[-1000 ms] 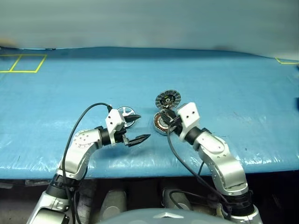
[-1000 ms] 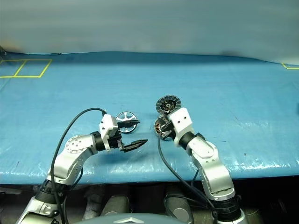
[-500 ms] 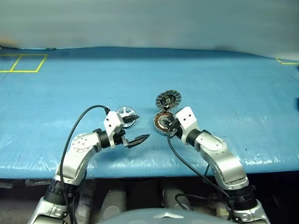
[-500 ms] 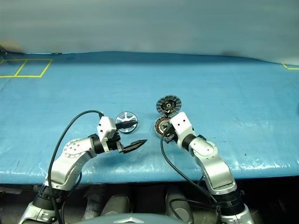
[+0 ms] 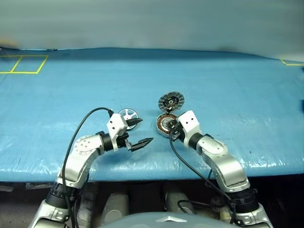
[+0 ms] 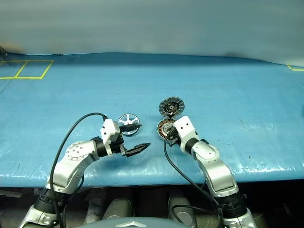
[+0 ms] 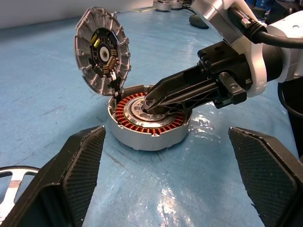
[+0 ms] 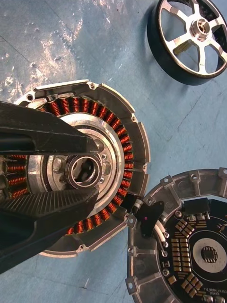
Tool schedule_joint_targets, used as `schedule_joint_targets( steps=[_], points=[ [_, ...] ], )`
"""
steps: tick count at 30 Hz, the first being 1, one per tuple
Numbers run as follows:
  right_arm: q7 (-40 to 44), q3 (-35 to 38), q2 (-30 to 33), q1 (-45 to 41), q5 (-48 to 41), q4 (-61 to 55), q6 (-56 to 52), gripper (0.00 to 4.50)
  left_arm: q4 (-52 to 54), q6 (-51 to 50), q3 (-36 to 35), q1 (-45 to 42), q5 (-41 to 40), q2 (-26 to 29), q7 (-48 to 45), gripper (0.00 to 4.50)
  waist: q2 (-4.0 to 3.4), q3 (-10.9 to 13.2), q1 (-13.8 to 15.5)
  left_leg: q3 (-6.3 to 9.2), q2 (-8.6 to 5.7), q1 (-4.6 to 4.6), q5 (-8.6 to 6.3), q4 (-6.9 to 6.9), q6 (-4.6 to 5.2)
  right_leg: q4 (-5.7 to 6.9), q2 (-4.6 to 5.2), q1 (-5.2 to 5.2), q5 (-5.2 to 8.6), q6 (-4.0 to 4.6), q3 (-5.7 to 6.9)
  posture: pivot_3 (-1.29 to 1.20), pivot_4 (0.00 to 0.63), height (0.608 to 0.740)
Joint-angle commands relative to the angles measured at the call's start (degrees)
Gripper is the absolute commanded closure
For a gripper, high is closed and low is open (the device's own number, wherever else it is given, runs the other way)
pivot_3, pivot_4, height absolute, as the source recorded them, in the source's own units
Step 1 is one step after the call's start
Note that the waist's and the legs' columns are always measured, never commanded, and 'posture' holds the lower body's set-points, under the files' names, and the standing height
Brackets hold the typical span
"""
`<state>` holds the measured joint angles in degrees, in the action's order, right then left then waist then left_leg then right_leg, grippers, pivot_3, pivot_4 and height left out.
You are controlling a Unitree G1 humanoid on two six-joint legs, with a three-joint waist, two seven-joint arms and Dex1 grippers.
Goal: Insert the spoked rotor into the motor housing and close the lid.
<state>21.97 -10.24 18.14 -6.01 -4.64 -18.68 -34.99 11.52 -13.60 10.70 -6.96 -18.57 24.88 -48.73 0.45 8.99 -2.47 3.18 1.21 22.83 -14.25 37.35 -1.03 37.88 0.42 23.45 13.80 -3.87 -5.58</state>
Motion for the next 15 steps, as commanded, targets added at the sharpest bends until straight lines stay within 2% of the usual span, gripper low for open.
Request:
schedule_joint_targets(
  steps=[1,15],
  points=[
    [0.1,0.3,0.4,0.4,0.0,-1.5,0.4,3.84,2.3,-0.1,0.3,-1.0,0.2,-0.1,0.1,0.00,0.00,0.0,0.0,0.00,0.00,0.00,0.00,0.00,0.00,0.00,0.00,0.00,0.00,0.00,0.00,0.00,0.150,0.740],
    [-0.1,-0.2,-0.2,-2.2,0.4,0.5,0.5,3.84,3.5,-1.0,1.2,-0.8,0.7,-0.1,1.2,0.00,0.00,0.0,0.0,0.00,0.00,0.00,0.00,0.00,0.00,0.00,-0.01,0.00,-0.01,0.01,0.00,0.00,0.150,0.740]
  ],
)
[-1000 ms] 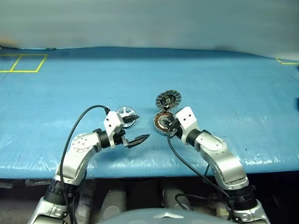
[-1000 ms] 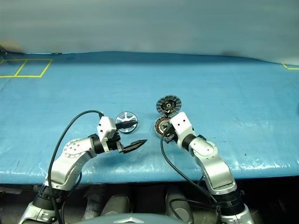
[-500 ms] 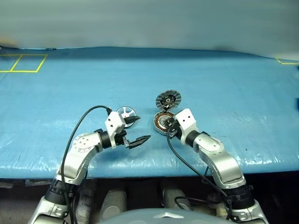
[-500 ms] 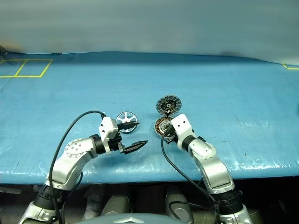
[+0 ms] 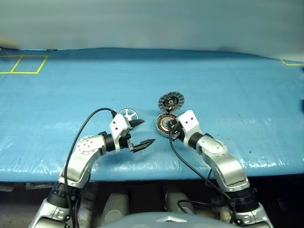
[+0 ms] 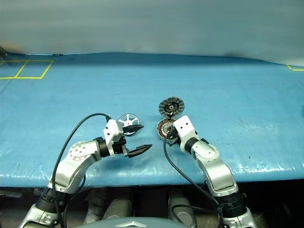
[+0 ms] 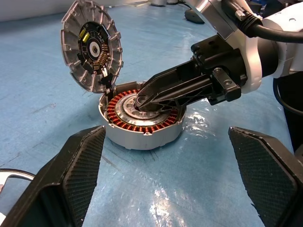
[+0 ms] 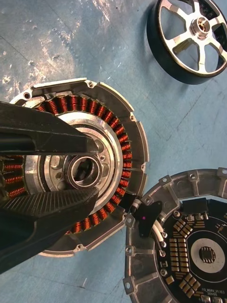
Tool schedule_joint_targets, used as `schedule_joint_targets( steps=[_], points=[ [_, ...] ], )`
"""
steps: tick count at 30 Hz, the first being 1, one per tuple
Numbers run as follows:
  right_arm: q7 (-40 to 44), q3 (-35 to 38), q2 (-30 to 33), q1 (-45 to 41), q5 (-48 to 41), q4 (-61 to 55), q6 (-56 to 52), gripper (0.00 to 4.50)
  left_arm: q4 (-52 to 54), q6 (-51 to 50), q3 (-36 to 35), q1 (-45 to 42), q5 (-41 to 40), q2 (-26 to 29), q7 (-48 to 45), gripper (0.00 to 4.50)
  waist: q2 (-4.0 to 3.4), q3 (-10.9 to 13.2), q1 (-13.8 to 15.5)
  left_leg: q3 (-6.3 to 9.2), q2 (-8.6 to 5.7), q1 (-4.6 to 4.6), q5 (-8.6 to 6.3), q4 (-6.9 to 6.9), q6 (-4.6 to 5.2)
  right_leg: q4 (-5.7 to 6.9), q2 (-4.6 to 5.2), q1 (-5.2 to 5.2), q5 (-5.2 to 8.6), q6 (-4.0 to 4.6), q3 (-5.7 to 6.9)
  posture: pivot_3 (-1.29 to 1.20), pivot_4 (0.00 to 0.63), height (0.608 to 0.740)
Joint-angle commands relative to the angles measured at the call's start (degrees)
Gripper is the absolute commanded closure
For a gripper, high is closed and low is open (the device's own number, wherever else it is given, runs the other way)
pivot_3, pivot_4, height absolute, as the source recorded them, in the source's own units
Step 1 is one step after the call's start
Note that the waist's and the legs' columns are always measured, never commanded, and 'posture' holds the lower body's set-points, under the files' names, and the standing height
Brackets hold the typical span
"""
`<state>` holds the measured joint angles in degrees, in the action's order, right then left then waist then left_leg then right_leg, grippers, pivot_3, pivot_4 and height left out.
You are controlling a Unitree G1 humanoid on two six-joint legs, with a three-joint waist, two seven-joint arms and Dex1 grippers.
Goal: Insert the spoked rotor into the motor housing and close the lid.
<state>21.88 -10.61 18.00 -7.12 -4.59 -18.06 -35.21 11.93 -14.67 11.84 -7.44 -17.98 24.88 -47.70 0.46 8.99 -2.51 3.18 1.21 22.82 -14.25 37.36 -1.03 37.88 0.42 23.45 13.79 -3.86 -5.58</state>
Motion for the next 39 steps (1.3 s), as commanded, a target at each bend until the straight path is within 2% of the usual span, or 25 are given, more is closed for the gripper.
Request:
schedule_joint_targets(
  steps=[1,39],
  points=[
    [0.0,0.1,0.1,-1.2,0.5,0.2,0.7,3.84,3.2,0.1,0.1,-0.3,0.1,-0.1,0.3,0.00,0.00,0.0,0.0,0.00,0.00,0.00,0.00,0.00,0.00,0.00,0.00,0.00,0.00,0.01,0.00,0.00,0.150,0.740],
    [1.5,1.0,0.0,-0.5,-1.5,-1.6,0.3,3.84,0.3,1.7,-0.3,0.3,1.6,-0.1,-0.2,0.00,0.00,0.0,0.0,0.00,0.00,0.00,0.00,0.00,0.00,0.00,0.01,0.00,-0.03,0.05,0.00,0.00,0.150,0.740]
  ],
)
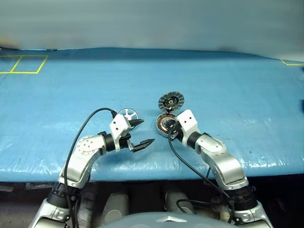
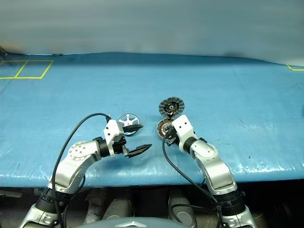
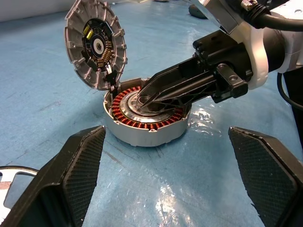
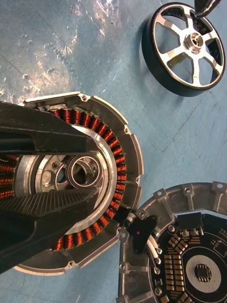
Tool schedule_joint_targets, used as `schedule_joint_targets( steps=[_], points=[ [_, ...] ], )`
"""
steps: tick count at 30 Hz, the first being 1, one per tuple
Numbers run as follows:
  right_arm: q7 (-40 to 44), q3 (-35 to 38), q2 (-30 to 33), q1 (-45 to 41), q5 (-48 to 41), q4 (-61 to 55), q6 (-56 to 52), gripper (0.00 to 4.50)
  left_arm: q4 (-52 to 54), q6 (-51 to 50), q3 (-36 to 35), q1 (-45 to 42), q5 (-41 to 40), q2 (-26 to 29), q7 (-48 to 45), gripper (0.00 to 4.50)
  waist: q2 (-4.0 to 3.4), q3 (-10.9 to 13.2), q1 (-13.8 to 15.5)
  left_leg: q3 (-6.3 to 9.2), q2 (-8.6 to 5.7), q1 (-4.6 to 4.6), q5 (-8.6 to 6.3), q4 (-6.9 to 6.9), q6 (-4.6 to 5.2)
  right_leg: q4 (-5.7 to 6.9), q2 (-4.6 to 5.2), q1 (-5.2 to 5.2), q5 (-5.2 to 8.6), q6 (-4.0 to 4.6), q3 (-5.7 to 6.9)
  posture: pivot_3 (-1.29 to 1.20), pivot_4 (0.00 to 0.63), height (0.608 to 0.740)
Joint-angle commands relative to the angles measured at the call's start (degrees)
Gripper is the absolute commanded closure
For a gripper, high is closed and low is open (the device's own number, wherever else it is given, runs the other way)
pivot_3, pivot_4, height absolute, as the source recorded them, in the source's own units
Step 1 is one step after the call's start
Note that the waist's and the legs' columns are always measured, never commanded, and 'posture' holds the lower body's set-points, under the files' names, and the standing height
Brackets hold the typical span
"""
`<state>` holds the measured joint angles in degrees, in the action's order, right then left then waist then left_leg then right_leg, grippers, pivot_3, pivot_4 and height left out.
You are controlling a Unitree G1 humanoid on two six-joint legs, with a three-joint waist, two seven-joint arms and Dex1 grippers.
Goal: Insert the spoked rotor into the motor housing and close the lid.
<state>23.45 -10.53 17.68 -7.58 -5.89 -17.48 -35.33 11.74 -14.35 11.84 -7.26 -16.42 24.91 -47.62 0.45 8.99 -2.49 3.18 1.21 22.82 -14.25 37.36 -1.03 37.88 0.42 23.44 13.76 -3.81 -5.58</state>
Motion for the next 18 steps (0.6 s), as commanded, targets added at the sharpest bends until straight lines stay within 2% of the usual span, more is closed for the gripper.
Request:
schedule_joint_targets(
  steps=[1,18],
  points=[
    [-0.3,0.8,0.5,0.0,0.2,-2.0,0.4,3.84,0.4,1.5,-0.2,0.1,0.1,-0.1,-0.4,0.00,0.00,0.0,0.0,0.00,0.00,0.00,0.00,0.00,0.00,0.00,0.00,0.00,0.00,0.00,0.00,0.00,0.150,0.740],
    [-0.6,0.0,0.7,0.0,1.4,-1.0,0.4,3.84,-0.6,2.4,-0.3,0.2,0.1,-0.3,-0.7,0.00,0.00,0.0,0.0,0.00,0.00,0.00,0.00,0.00,0.00,0.00,0.00,0.00,0.00,0.00,0.00,0.00,0.150,0.740]
  ],
)
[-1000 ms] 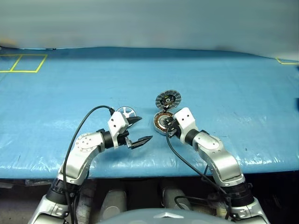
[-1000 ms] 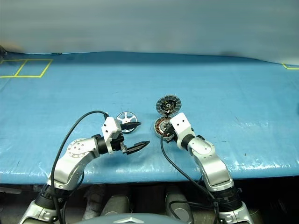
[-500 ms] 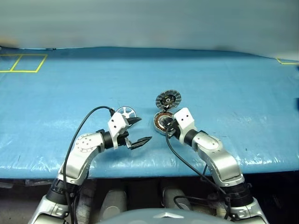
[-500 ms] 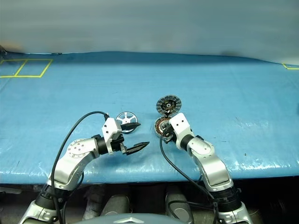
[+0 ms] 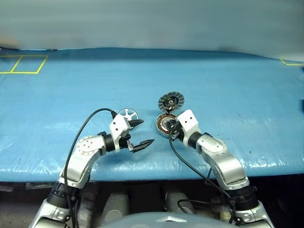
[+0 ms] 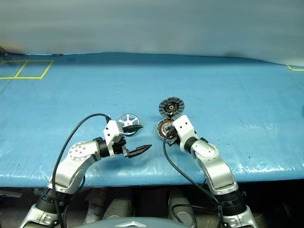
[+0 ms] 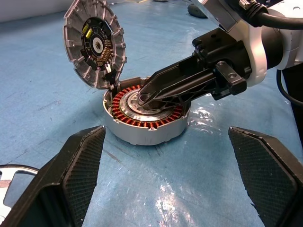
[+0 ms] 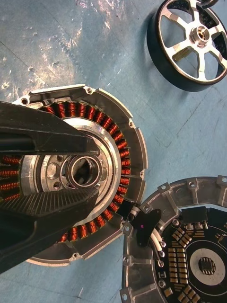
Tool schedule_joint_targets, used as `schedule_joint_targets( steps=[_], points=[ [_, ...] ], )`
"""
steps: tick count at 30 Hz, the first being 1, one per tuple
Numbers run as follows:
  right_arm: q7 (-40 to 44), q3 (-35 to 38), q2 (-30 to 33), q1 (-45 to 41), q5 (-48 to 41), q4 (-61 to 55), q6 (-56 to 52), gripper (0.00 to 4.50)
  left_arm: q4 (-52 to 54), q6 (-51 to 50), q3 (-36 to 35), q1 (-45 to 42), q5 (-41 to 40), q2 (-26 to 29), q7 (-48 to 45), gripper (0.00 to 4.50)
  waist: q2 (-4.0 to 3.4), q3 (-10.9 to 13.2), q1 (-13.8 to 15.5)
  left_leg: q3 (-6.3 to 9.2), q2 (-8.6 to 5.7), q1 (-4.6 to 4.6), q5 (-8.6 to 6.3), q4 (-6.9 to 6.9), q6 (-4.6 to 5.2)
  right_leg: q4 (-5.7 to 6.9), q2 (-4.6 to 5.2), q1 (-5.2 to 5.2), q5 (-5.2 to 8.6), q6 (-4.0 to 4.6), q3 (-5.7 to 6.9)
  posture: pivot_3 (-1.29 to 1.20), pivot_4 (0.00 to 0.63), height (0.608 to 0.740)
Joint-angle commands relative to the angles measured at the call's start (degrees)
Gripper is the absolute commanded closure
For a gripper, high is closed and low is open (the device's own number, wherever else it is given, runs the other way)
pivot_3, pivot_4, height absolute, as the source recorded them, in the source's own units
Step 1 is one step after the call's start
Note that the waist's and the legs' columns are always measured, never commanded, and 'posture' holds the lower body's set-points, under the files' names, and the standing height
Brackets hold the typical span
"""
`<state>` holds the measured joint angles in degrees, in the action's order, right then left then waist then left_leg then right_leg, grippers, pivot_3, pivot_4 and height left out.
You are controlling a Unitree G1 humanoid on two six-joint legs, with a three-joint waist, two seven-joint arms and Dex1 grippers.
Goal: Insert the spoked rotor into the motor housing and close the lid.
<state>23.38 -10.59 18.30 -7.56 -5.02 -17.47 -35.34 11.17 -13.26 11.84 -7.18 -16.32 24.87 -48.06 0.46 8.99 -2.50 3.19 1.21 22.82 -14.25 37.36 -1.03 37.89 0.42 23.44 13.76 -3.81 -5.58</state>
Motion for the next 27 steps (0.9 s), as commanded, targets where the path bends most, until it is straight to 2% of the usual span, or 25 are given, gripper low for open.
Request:
schedule_joint_targets(
  steps=[1,8,13,23,27],
  points=[
    [-0.7,0.1,0.2,0.0,0.8,-0.8,0.5,3.84,-0.1,1.3,-0.3,0.2,0.0,-0.3,-0.2,0.00,0.00,0.0,0.0,0.00,0.00,0.00,0.00,0.00,0.00,0.00,0.00,0.00,0.00,0.00,0.00,0.00,0.150,0.740],
    [-0.4,-0.2,0.7,0.2,1.2,-0.8,0.7,3.84,0.0,1.4,-0.2,0.5,0.2,-0.3,-0.1,0.00,0.00,0.0,0.0,0.00,0.00,-0.01,0.00,0.00,0.00,0.00,0.00,-0.01,0.00,0.00,0.00,0.00,0.150,0.740],
    [-0.4,0.1,0.7,0.5,1.3,-1.4,1.1,2.21,0.1,1.3,-0.1,0.5,0.1,-0.3,-0.2,0.00,0.00,0.0,0.0,0.00,0.00,-0.01,0.00,0.00,0.00,0.00,0.00,-0.01,0.01,-0.01,0.00,0.00,0.150,0.740],
    [1.5,3.7,-2.3,1.0,-4.7,-4.6,3.8,2.21,0.1,0.9,-0.1,0.3,-0.1,-0.5,-0.3,0.00,0.00,0.0,-0.1,0.00,0.01,0.00,0.00,0.00,0.00,0.01,-0.01,0.00,0.00,0.00,0.00,0.00,0.150,0.740],
    [1.4,3.4,-2.5,0.8,-4.3,-3.8,4.9,3.14,0.1,0.8,-0.1,0.2,-0.1,-0.5,-0.3,0.00,0.00,0.0,0.0,0.00,0.01,0.00,0.00,0.00,0.00,0.01,0.00,-0.01,0.00,-0.01,0.00,0.00,0.150,0.740]
  ],
)
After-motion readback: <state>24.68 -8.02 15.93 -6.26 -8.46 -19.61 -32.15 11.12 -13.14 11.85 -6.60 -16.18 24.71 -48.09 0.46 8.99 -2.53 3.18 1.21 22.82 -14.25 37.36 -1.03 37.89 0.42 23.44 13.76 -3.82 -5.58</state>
